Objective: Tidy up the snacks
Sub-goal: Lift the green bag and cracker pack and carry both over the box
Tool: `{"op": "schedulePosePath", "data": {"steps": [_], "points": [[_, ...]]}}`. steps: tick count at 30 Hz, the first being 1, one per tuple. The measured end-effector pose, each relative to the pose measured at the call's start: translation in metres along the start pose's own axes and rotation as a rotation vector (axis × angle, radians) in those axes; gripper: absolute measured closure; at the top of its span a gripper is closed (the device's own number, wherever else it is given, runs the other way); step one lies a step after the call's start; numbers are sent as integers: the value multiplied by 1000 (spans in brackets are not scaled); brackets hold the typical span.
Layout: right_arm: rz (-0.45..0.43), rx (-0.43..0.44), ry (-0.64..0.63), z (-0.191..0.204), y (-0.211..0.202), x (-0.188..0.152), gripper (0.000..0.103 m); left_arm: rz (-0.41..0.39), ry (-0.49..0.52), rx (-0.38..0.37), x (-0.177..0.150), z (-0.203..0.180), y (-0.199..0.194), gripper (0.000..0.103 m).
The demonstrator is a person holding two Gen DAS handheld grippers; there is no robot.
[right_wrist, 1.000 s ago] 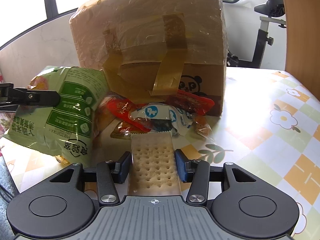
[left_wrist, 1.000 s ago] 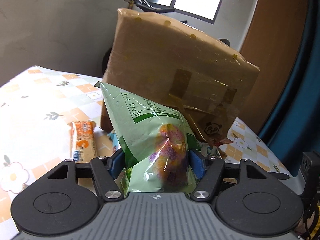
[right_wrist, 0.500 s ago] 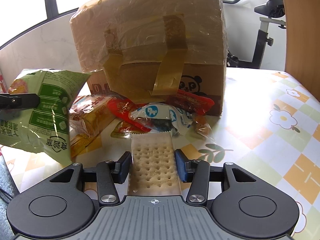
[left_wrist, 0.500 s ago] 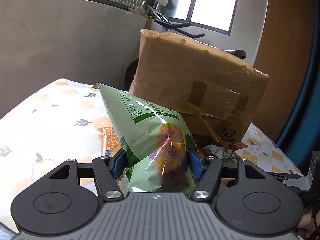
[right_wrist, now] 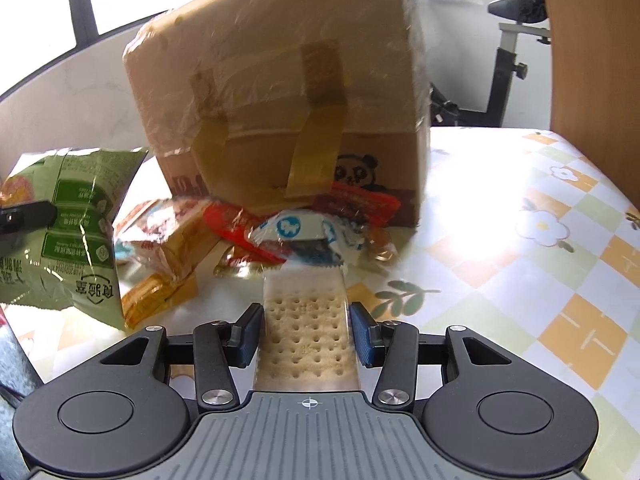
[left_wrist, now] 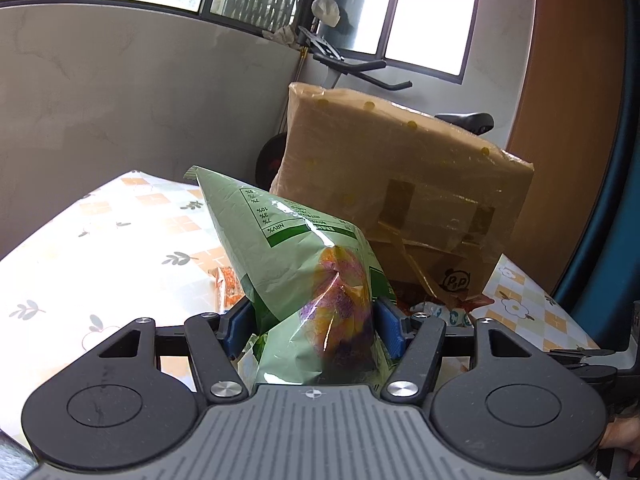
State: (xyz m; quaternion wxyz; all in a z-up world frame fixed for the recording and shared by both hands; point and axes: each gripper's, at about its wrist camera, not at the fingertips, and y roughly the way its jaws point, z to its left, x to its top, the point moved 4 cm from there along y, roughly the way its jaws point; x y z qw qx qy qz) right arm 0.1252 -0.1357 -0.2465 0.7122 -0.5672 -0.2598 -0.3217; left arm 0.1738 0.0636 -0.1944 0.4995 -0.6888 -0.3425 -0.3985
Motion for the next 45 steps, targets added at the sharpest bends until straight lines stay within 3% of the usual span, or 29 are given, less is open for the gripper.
{"op": "schedulePosePath", "data": {"steps": [10,19,26,32,45], "points": [[-135,3,-33,3,-47,42,60,-115,25,0,38,1,-25,37],[-297,38,-116,16,-90,125,60,-193,69,-26,94,-14,-29,37],[-361,58,-134,14,-103,186,60,-256,86,-55,134,-30,-25,37],[-376,49,-150,9,-91,224,60,-282,133,-74,165,-47,-6,37],[-355,18,-69,-15,-24,275,60,-216,199,-77,198,-56,59,37]]}}
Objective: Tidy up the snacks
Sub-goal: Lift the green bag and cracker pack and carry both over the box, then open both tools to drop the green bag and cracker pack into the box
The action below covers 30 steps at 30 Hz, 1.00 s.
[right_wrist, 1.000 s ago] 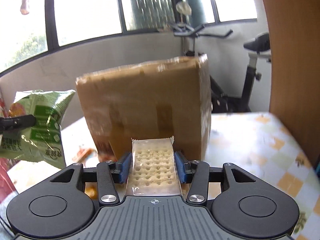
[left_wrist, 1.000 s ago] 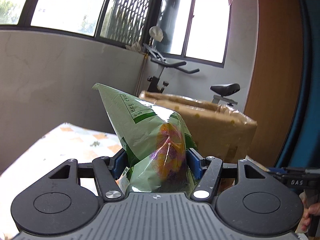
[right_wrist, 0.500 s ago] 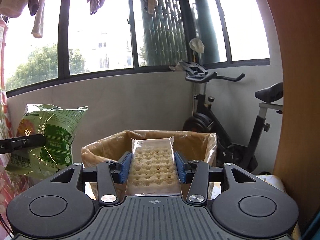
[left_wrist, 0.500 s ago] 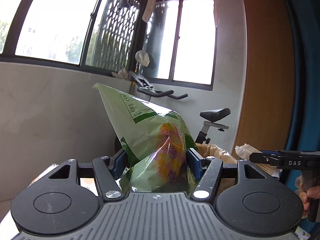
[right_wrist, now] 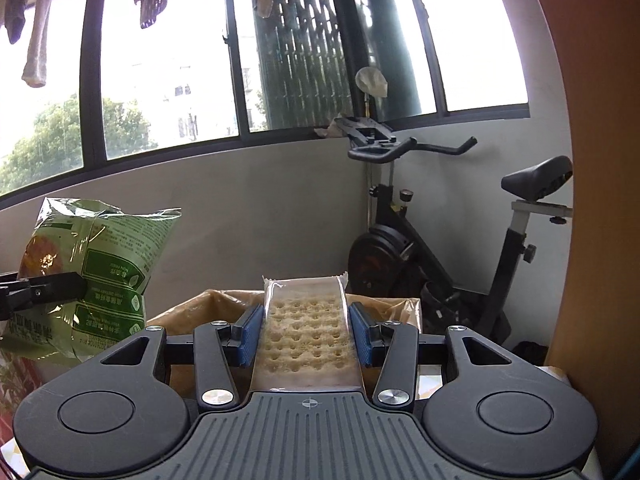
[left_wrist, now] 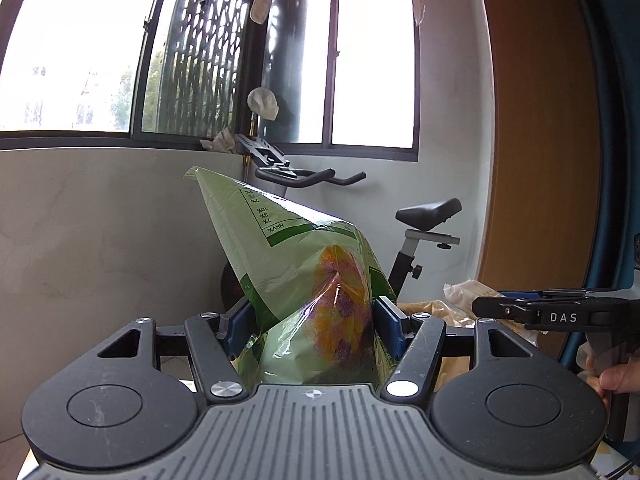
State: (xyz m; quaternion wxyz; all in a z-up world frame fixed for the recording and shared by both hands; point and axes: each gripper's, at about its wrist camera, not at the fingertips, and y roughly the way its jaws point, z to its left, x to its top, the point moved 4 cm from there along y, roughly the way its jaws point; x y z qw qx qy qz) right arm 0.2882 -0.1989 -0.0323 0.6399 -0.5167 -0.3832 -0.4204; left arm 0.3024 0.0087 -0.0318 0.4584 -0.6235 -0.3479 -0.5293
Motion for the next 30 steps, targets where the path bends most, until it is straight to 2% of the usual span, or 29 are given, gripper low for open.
{"op": "schedulePosePath", "data": {"steps": [11,13,15,19,22,26,30], "points": [[54,3,3,5,50,-14,60,15,30,-6,8,-5,30,37],[65,0,3,4,54,-18,60,59,66,-9,5,-6,39,37],[75,-5,3,4,57,-22,60,138,97,-6,-2,-5,51,37],[88,-8,7,3,61,-27,60,290,134,-7,-23,-3,72,36],[99,-12,5,4,63,-30,60,366,137,-9,-36,1,79,35],[108,-16,8,2,64,-33,60,395,126,2,-40,10,76,20],[116,-20,7,1,65,-34,60,374,122,14,-33,17,68,18]]}}
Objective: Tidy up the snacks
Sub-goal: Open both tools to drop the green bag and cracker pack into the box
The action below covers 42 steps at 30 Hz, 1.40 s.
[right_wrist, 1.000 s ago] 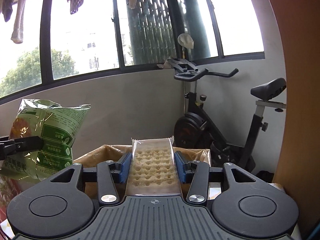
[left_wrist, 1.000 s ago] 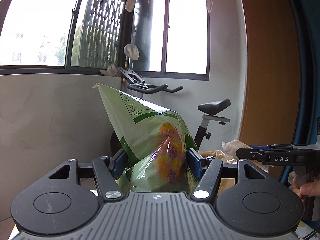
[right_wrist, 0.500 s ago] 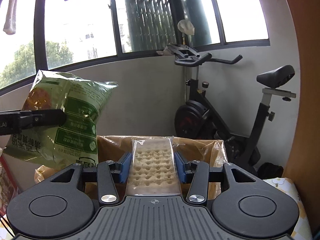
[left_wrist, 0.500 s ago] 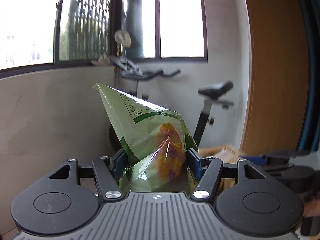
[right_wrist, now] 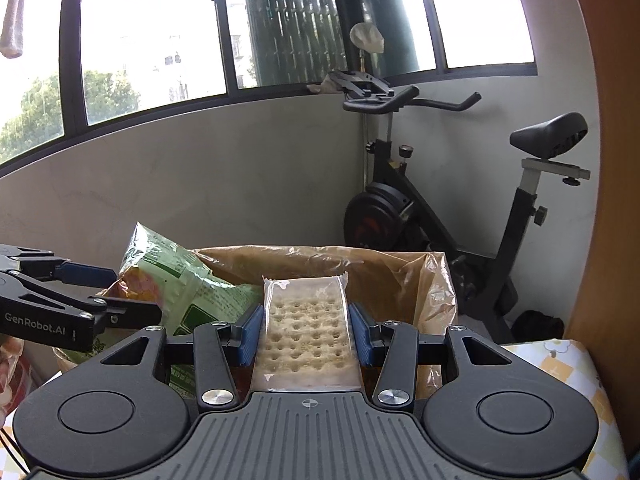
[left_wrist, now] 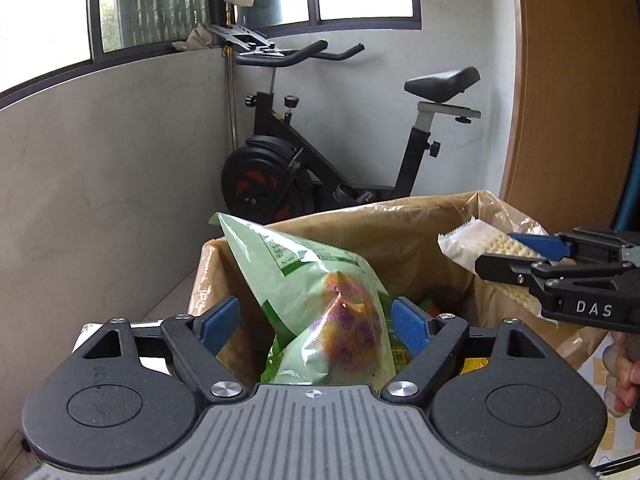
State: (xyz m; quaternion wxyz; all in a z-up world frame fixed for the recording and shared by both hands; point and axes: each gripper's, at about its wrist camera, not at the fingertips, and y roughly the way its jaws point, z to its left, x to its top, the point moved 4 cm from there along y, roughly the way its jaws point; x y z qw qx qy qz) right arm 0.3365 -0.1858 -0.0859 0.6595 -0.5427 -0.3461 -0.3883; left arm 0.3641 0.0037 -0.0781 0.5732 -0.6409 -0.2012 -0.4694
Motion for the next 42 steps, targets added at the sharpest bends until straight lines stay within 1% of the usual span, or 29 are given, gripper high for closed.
{"op": "schedulePosePath", "data": {"steps": [5,7,8,9,10,12,15,16,19,20,21,23,25,26,27,28,29,30,34,36,42], "points": [[8,-14,9,-1,3,0,60,-57,-34,28,15,4,-5,19],[11,-18,3,0,3,1,60,-116,-37,45,19,5,-14,32],[12,-18,2,0,3,1,60,-126,-31,52,21,5,-16,51],[12,-18,1,0,3,2,60,-124,-22,51,24,4,-16,66],[13,-19,1,1,3,2,60,-120,-12,39,26,3,-16,70],[16,-21,4,1,3,2,60,-97,15,15,29,-1,-10,77],[21,-18,9,2,4,2,60,-50,35,-10,29,-8,3,79],[24,-19,7,1,5,2,60,-17,35,-20,28,-8,10,79],[37,-26,9,1,6,3,60,133,-1,-67,16,-7,37,80],[38,-28,10,1,6,4,60,164,-9,-60,12,-7,44,80],[37,-27,12,1,6,5,60,175,-8,-42,9,-6,47,80],[39,-26,16,1,5,7,60,154,-23,-36,8,-5,46,80],[47,-29,11,1,7,7,59,120,-48,-48,10,-2,40,74],[47,-32,7,1,6,7,58,99,-51,-44,12,-2,35,58],[44,-38,3,1,6,8,54,76,-50,-37,14,-1,31,40],[44,-45,3,1,6,8,49,45,-46,-23,17,-2,24,33],[42,-49,7,1,5,8,38,23,-42,-13,18,-1,19,28],[34,-46,11,0,3,8,35,5,-37,-2,20,-2,15,27],[22,-47,-11,5,-7,10,35,-49,-44,13,23,-2,-3,24],[8,-42,-35,9,-16,11,34,-79,-52,18,21,-2,-15,17],[-23,-25,-90,19,-46,7,32,-150,-63,60,10,-3,-46,15]]}}
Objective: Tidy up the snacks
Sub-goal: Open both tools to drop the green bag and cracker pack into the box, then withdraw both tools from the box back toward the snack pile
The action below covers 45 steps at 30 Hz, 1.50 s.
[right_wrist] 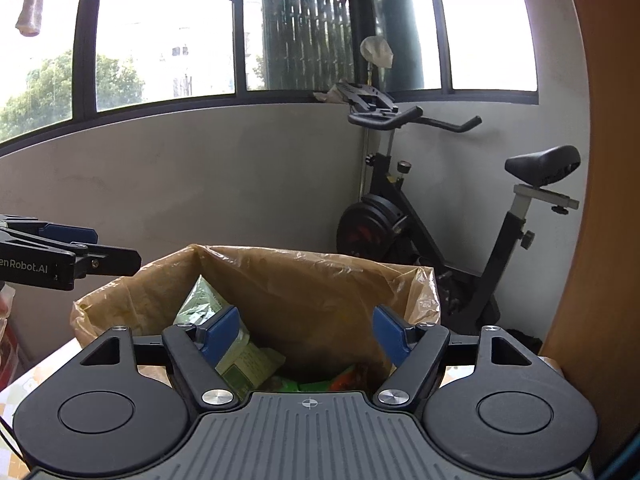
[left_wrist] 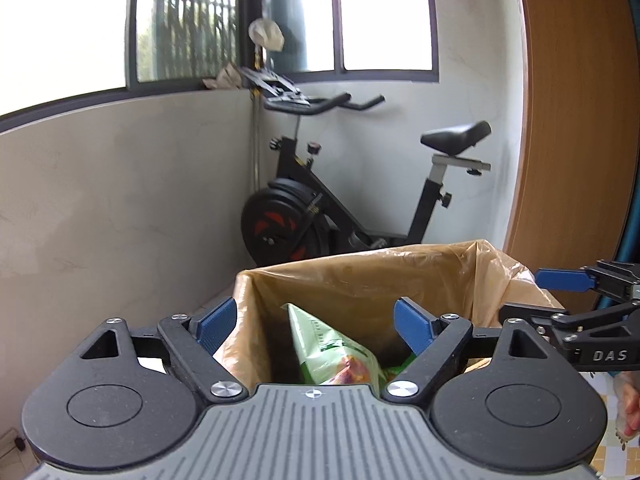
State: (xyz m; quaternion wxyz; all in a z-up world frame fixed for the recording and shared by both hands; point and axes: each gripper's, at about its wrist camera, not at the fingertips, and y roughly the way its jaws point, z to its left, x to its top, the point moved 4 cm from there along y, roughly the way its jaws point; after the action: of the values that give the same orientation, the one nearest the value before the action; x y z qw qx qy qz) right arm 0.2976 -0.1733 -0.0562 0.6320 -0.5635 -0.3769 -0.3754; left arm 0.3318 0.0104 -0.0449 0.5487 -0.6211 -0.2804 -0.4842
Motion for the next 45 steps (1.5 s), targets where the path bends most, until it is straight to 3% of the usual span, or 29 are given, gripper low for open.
{"op": "schedulePosePath", "data": {"steps": [8,12,30,36,45], "points": [[-34,25,-23,14,-39,-12,28,-63,-77,7,-17,6,-36,15],[-45,31,-28,19,-55,-21,26,-78,-101,-7,-30,11,-50,8],[-51,35,22,23,-89,-83,24,-47,-120,45,-107,31,-78,7],[-19,24,14,21,-86,-110,24,-24,-124,62,-134,37,-79,7],[100,3,48,15,-67,-164,25,33,-150,80,-168,44,-71,8]]}}
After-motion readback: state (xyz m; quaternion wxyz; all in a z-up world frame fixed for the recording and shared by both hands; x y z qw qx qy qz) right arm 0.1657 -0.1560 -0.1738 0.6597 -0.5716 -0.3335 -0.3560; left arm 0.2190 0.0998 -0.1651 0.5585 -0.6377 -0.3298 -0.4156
